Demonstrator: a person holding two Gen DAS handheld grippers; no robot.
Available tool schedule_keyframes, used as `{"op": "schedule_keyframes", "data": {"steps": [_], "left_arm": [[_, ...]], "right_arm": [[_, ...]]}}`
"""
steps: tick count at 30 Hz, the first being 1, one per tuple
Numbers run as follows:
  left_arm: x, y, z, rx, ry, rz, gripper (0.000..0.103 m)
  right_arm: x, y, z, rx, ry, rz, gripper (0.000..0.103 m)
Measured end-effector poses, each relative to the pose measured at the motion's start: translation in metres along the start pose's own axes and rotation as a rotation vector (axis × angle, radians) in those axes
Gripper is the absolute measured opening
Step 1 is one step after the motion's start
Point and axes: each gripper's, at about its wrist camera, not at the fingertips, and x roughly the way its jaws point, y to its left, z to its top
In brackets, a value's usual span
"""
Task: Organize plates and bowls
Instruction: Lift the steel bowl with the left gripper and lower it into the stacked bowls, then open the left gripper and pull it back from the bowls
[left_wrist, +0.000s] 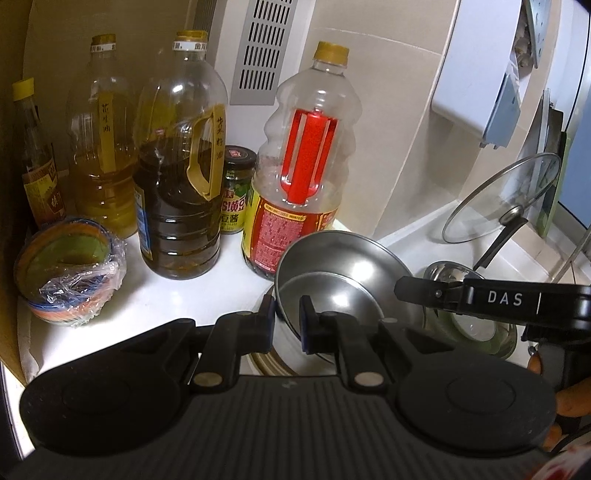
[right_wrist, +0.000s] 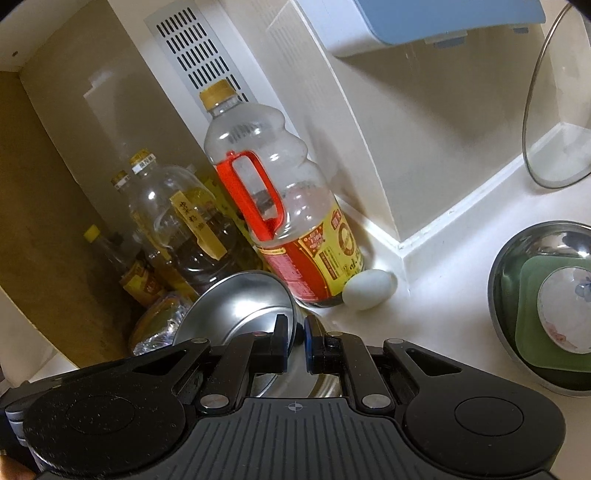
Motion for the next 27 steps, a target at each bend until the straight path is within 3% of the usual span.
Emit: {"op": "schedule_keyframes", "data": {"steps": [27], "left_arm": [[0.027,0.004,-0.009,-0.013,0.054,0.025,0.012]], "right_arm": [[0.025,-0.010,-0.009,-0.001,0.055,-0.034,0.009]]}}
